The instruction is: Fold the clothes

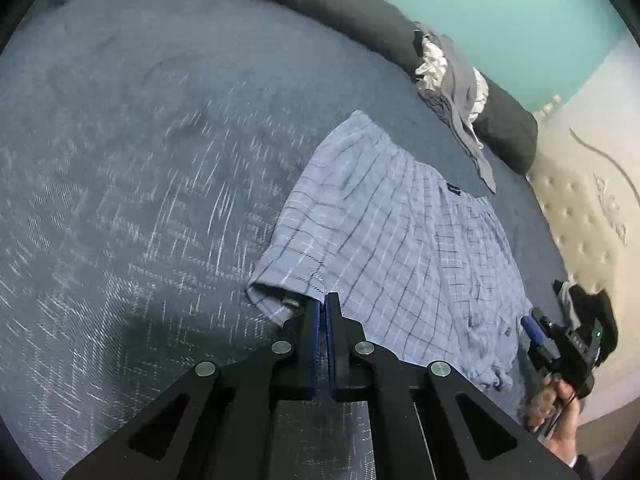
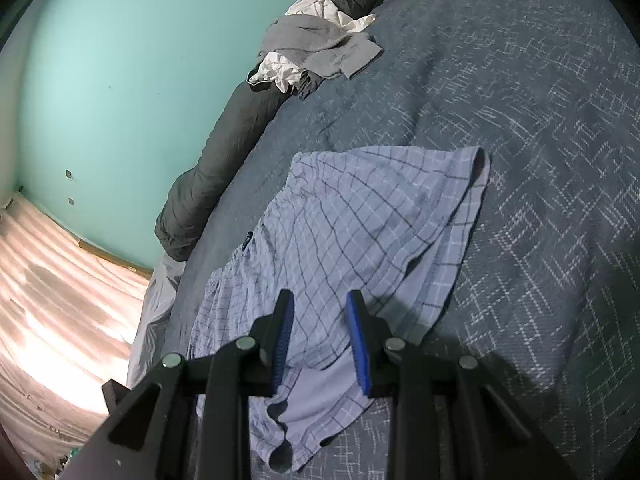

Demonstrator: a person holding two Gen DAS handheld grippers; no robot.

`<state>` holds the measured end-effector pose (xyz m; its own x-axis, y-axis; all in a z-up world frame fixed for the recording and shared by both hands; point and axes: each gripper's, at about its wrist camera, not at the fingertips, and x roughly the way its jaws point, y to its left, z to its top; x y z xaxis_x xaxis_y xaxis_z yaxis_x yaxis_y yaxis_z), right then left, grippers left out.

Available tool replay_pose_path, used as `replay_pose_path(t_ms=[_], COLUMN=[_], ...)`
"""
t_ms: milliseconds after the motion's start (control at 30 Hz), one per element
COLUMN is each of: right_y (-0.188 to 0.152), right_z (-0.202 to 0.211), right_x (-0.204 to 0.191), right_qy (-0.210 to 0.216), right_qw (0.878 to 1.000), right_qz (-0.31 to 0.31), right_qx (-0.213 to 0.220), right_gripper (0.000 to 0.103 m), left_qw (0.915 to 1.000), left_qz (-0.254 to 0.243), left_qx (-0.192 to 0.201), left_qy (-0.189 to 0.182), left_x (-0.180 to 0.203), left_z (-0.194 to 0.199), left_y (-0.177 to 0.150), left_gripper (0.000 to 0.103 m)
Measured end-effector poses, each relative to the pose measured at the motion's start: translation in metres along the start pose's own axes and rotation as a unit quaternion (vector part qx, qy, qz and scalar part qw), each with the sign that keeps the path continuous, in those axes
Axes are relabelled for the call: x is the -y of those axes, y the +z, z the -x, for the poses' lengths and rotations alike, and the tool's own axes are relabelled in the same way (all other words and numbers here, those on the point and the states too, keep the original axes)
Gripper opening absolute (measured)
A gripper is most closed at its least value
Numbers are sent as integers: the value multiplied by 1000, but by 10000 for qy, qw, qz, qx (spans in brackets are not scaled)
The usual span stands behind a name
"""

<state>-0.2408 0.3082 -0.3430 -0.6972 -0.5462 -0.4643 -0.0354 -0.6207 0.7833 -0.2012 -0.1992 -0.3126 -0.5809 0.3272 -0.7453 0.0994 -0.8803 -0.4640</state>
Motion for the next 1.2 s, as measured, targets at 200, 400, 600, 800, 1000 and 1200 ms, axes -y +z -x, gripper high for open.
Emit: replay_pose_path(t_ms=[200, 400, 600, 800, 1000, 1200], right_y=[0, 0, 0, -1, -2, -2], right_z=[-1, 0, -2, -3, -3, -3], right_x=[1, -1, 0, 2, 3, 2], right_qy=[-17, -18, -45, -47, -52, -52], right_qw=[10000, 10000, 10000, 10000, 10000, 10000], right_qz=[-3, 36, 36, 19, 5, 8], right_qx=[-12, 4, -11, -38, -64, -72], right_gripper=[27, 27, 27, 27, 27, 27], left_qw=[9999, 9990, 9981, 9992, 9985, 9974], left_qz=[-18, 202, 223, 381, 310, 288], left_qx=[53, 369, 470, 135, 418, 552], left_qy=[91, 177, 335, 20, 190, 374], left_x=[3, -7, -14, -20, -21, -27], left_z=[13, 35, 18, -6, 7, 10], left_y=[2, 15, 30, 29, 32, 38], left_gripper=[12, 46, 29, 10, 2, 2])
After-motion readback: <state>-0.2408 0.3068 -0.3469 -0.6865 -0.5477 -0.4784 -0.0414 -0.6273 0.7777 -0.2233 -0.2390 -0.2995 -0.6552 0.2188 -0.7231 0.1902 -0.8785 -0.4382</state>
